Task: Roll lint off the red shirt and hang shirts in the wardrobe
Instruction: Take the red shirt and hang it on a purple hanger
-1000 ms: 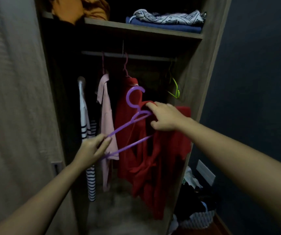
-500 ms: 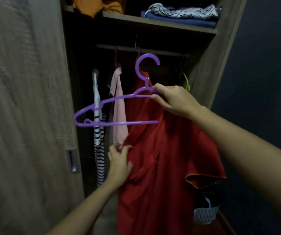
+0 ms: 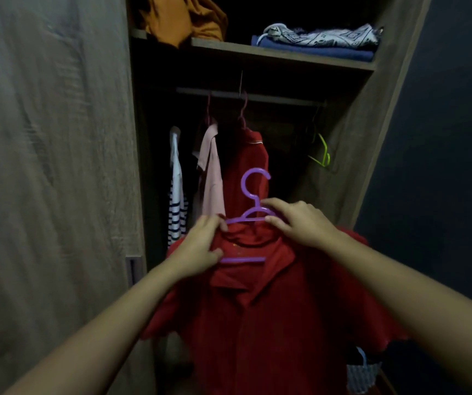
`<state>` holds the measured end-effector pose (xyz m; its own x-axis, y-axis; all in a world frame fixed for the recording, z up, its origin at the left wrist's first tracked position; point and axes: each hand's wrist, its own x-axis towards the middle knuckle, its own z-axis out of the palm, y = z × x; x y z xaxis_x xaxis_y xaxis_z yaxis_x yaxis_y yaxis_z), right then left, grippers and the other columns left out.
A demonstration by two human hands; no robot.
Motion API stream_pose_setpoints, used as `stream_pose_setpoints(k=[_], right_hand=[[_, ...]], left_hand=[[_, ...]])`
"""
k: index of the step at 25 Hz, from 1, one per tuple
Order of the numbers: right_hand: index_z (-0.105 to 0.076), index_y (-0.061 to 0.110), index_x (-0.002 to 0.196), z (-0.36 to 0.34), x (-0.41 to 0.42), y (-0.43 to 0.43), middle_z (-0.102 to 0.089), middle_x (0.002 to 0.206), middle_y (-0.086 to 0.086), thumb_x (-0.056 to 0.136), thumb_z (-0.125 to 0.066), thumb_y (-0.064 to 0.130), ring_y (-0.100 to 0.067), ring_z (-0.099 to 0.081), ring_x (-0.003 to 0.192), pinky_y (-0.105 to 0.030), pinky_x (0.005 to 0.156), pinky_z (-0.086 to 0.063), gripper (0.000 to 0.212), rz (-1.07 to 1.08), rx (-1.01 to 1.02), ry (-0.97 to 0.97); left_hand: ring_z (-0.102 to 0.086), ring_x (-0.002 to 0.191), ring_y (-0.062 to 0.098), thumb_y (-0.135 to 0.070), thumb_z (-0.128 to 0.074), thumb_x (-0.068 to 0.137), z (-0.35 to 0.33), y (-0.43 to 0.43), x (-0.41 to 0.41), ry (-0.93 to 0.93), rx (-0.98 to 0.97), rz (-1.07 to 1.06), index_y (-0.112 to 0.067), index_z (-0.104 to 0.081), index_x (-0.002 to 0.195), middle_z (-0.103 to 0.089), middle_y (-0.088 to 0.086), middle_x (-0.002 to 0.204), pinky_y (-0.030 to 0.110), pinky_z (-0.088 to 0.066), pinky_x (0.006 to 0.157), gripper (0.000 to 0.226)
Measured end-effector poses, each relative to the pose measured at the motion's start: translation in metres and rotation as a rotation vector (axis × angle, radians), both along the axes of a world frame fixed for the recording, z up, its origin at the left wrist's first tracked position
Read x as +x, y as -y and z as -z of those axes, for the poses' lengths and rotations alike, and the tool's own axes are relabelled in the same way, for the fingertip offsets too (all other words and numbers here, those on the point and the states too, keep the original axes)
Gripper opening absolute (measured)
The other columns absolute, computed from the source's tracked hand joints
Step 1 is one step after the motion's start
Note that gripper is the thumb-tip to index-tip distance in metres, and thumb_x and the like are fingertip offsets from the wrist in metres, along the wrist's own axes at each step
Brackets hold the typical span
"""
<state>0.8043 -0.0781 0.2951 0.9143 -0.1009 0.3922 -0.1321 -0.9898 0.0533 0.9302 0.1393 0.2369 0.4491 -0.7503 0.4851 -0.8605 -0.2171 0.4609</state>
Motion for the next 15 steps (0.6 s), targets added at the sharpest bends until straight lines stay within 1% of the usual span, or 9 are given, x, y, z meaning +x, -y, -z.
stream_pose_setpoints(k=[2, 3, 5, 6, 9, 11, 12, 14, 15], right_hand=[[-0.039, 0.044, 0.128, -0.007, -0.002, 0.008, -0.068, 0.107, -0.003, 0.086, -0.042, 0.06, -0.029, -0.064, 0.099, -0.041, 0.083, -0.051, 0.046, -0.048, 0.163, 0.107], [-0.041, 0.044, 0.125, -0.011, -0.006, 0.011, -0.068, 0.106, 0.002, 0.083, -0.043, 0.062, -0.023, -0.065, 0.097, -0.04, 0.083, -0.051, 0.046, -0.1, 0.241, 0.167], [-0.045, 0.041, 0.12, -0.016, -0.011, 0.012, -0.068, 0.106, 0.006, 0.08, -0.045, 0.061, -0.016, -0.066, 0.095, -0.038, 0.085, -0.051, 0.045, -0.182, 0.365, 0.269], [-0.046, 0.041, 0.119, -0.017, -0.011, 0.011, -0.068, 0.104, 0.005, 0.08, -0.047, 0.061, -0.015, -0.066, 0.093, -0.037, 0.084, -0.051, 0.044, -0.196, 0.391, 0.294], [-0.054, 0.036, 0.112, -0.021, -0.009, 0.012, -0.068, 0.101, 0.01, 0.085, -0.055, 0.05, -0.007, -0.065, 0.092, -0.028, 0.083, -0.05, 0.03, -0.207, 0.404, 0.298], [-0.061, 0.029, 0.107, -0.024, -0.012, 0.019, -0.067, 0.097, 0.01, 0.089, -0.058, 0.037, 0.006, -0.061, 0.085, -0.014, 0.078, -0.045, 0.02, -0.217, 0.461, 0.289], [-0.063, 0.026, 0.103, -0.023, -0.015, 0.022, -0.067, 0.095, 0.007, 0.09, -0.056, 0.034, 0.008, -0.059, 0.082, -0.012, 0.076, -0.043, 0.017, -0.214, 0.49, 0.265], [-0.063, 0.022, 0.094, -0.016, -0.016, 0.025, -0.066, 0.088, -0.001, 0.094, -0.049, 0.033, 0.003, -0.057, 0.077, -0.018, 0.074, -0.043, 0.017, -0.23, 0.552, 0.204], [-0.063, 0.02, 0.092, -0.01, -0.015, 0.023, -0.066, 0.085, -0.005, 0.094, -0.048, 0.035, -0.001, -0.056, 0.075, -0.025, 0.074, -0.045, 0.022, -0.248, 0.581, 0.19]], left_hand=[[-0.051, 0.097, 0.009, -0.042, -0.062, 0.078, -0.009, -0.009, -0.011, 0.041, -0.16, 0.072, -0.02, -0.048, 0.117, -0.051, -0.002, 0.11, 0.016, -0.037, 0.088, 0.047], [-0.05, 0.1, 0.011, -0.052, -0.057, 0.079, -0.014, -0.016, -0.004, 0.108, -0.231, -0.035, -0.026, -0.046, 0.12, -0.052, -0.002, 0.115, 0.025, -0.041, 0.09, 0.05], [-0.05, 0.108, 0.02, -0.071, -0.042, 0.078, -0.028, -0.031, 0.014, 0.273, -0.196, -0.291, -0.033, -0.046, 0.12, -0.054, -0.003, 0.119, 0.037, -0.04, 0.087, 0.057], [-0.054, 0.103, 0.023, -0.078, -0.034, 0.076, -0.035, -0.037, 0.023, 0.307, -0.121, -0.311, -0.036, -0.048, 0.113, -0.058, -0.003, 0.108, 0.036, -0.041, 0.081, 0.058], [-0.061, 0.074, 0.019, -0.075, -0.037, 0.074, -0.054, -0.048, 0.041, 0.279, -0.084, -0.211, -0.033, -0.053, 0.094, -0.056, -0.009, 0.073, 0.031, -0.042, 0.062, 0.049], [-0.061, 0.069, 0.012, -0.068, -0.043, 0.074, -0.067, -0.057, 0.047, 0.204, -0.175, -0.163, -0.032, -0.06, 0.09, -0.06, -0.006, 0.069, 0.033, -0.044, 0.063, 0.043], [-0.061, 0.068, 0.01, -0.066, -0.045, 0.075, -0.071, -0.062, 0.052, 0.165, -0.205, -0.144, -0.032, -0.062, 0.088, -0.062, -0.006, 0.071, 0.033, -0.045, 0.064, 0.04], [-0.061, 0.067, 0.005, -0.06, -0.049, 0.08, -0.077, -0.068, 0.052, 0.115, -0.218, -0.134, -0.031, -0.064, 0.083, -0.065, -0.008, 0.071, 0.026, -0.045, 0.064, 0.033], [-0.06, 0.066, -0.002, -0.054, -0.052, 0.084, -0.078, -0.067, 0.05, 0.104, -0.183, -0.131, -0.035, -0.063, 0.081, -0.065, -0.015, 0.071, 0.019, -0.043, 0.061, 0.023]])
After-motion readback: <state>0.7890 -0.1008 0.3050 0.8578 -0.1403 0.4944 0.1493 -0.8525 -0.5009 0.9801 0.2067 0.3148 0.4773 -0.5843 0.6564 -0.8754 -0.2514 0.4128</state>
